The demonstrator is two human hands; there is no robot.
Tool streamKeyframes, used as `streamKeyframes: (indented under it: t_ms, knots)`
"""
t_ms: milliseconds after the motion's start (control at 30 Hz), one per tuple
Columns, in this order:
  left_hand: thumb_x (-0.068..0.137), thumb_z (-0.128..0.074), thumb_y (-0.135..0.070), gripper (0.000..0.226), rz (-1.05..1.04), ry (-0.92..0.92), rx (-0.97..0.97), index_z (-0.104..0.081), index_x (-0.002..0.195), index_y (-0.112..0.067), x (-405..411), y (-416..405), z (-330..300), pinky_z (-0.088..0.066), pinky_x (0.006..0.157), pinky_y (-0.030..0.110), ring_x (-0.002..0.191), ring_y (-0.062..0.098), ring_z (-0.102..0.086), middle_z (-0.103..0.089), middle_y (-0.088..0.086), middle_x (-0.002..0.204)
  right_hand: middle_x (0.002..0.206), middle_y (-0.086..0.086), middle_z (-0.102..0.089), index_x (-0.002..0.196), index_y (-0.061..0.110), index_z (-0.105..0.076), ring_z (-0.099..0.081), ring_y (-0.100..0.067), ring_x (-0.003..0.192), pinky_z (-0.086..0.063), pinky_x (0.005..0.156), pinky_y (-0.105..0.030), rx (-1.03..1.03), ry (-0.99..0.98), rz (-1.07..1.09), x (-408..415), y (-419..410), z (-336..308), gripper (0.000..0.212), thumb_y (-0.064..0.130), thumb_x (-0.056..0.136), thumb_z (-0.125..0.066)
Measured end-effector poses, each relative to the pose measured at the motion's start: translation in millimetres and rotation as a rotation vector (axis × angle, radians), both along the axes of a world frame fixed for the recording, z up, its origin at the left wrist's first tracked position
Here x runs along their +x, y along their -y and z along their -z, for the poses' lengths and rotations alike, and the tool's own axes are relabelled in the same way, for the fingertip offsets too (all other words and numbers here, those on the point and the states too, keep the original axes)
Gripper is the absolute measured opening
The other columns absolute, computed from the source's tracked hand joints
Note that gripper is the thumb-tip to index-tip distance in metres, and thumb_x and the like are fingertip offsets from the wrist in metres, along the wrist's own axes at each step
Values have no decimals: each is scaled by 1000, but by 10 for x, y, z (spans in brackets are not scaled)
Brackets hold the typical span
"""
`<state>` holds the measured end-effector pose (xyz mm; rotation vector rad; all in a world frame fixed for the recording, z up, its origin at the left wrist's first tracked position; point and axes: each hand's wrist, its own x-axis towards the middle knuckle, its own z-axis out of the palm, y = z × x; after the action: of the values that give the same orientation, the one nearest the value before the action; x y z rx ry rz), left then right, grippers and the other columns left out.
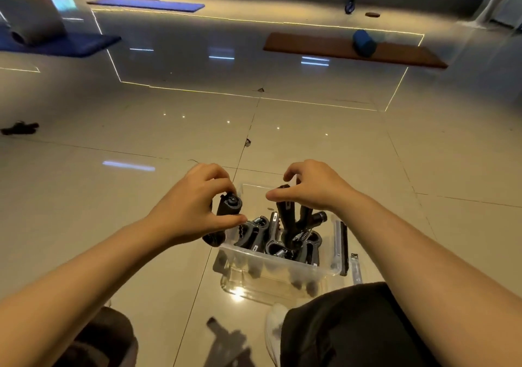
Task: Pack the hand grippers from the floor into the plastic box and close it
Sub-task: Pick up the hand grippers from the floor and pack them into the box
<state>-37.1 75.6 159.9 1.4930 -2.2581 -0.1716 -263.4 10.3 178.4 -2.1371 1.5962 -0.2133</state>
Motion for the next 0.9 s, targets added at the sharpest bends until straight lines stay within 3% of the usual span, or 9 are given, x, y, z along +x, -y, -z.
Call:
streamKeyframes:
  t_ms: [100, 200, 367, 433, 567, 633, 800, 900]
  knots:
    - [64, -44, -74, 59, 11, 28, -21, -62, 95, -27, -61, 84, -26, -40, 87, 25, 110, 7, -37, -52, -8, 116, 108, 1, -44, 120, 21, -54, -45, -16, 96, -40, 75, -29, -98, -112, -135, 234, -31, -7, 70, 67, 69, -65]
    - [66, -61, -63, 56, 9, 52, 2, -62, 109, -27, -151, 285, -9, -33, 104, 36, 128, 12, -29, -43, -9, 134, 109, -2, -42, 122, 19, -51, -45, -17, 94, -39, 72, -28, -189, -142, -202, 283, 33, 4, 68, 64, 72, -62]
    - [63, -67, -58, 54, -21, -177, -60, -64, 106, -25, -197, 505, 555, -31, 92, 23, 116, 8, -34, -46, -4, 129, 108, -2, -42, 122, 17, -49, -40, -16, 94, -43, 78, -28, -240, -371, -299, -76, 230, 439, 72, 69, 72, -55]
    - [63, -66, -58, 51, -3, -245, -49, -66, 100, -22, -211, 576, 953, -34, 92, 26, 118, 14, -39, -49, -1, 124, 111, -2, -41, 127, 18, -45, -40, -16, 99, -43, 82, -29, -187, -396, -306, -236, 343, 689, 75, 68, 72, -56]
    - [63, -74, -40, 41, 121, -146, -123, -67, 91, -10, -299, 707, 1691, -41, 95, 37, 122, 30, -43, -47, 9, 127, 115, -1, -39, 133, 22, -38, -40, -17, 102, -44, 84, -30, -95, -507, -387, -501, 551, 1208, 79, 66, 71, -60]
    - [61, -77, -35, 41, 153, -135, -147, -68, 89, -7, -325, 737, 1954, -38, 100, 39, 123, 31, -41, -43, 10, 130, 113, -1, -43, 128, 23, -39, -42, -19, 99, -45, 82, -30, -95, -568, -444, -576, 587, 1438, 76, 65, 69, -61]
    - [68, -70, -46, 44, 50, -198, -66, -68, 92, -8, -283, 775, 2370, -36, 100, 36, 124, 30, -40, -47, 14, 130, 86, -7, -54, 99, 15, -53, -50, -21, 69, -43, 54, -31, -254, -679, -621, -646, 690, 1782, 72, 51, 43, -80]
    - [68, -69, -47, 45, 6, -211, -42, -69, 93, -9, -255, 696, 2534, -30, 105, 29, 120, 30, -42, -48, 13, 126, 93, -10, -58, 102, 14, -58, -55, -24, 77, -48, 58, -33, -217, -754, -779, -687, 713, 1963, 73, 40, 38, -83]
